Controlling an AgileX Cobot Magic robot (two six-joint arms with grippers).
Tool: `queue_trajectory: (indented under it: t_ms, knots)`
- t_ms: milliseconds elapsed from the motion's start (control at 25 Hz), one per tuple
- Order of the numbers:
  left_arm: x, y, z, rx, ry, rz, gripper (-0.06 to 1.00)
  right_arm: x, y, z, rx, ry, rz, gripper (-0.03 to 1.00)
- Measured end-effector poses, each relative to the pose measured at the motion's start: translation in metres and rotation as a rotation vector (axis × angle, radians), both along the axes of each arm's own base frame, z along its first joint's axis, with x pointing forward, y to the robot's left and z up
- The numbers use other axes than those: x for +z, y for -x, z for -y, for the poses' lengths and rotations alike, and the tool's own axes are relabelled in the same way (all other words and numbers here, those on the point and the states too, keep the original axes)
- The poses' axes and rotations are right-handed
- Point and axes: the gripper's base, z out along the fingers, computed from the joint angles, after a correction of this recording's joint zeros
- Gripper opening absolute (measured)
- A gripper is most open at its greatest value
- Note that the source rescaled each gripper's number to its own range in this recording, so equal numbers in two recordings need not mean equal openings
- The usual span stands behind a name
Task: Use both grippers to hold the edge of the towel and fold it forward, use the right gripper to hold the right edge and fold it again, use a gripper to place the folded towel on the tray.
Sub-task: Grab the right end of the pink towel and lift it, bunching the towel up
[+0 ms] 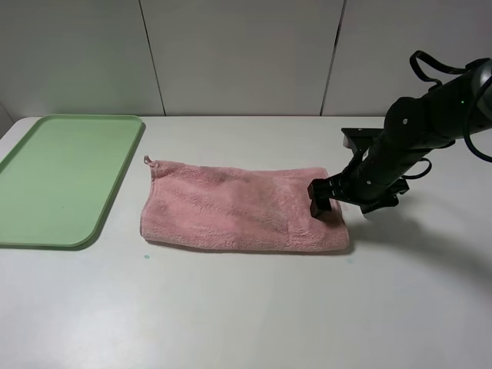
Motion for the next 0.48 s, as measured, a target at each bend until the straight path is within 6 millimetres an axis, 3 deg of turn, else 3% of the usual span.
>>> queue_trajectory:
  t_ms: [400,480]
  knots:
    - [0.0,0.0,0.0,0.0,0.0,0.0,0.99,-0.0079,-0.0019,-0.0009,-0.049,-0.013,-0.012,1.0]
    - [0.0,0.0,0.0,0.0,0.0,0.0,0.99,-0.0081,-0.0026,-0.001,-0.077,-0.02,-0.009,0.9]
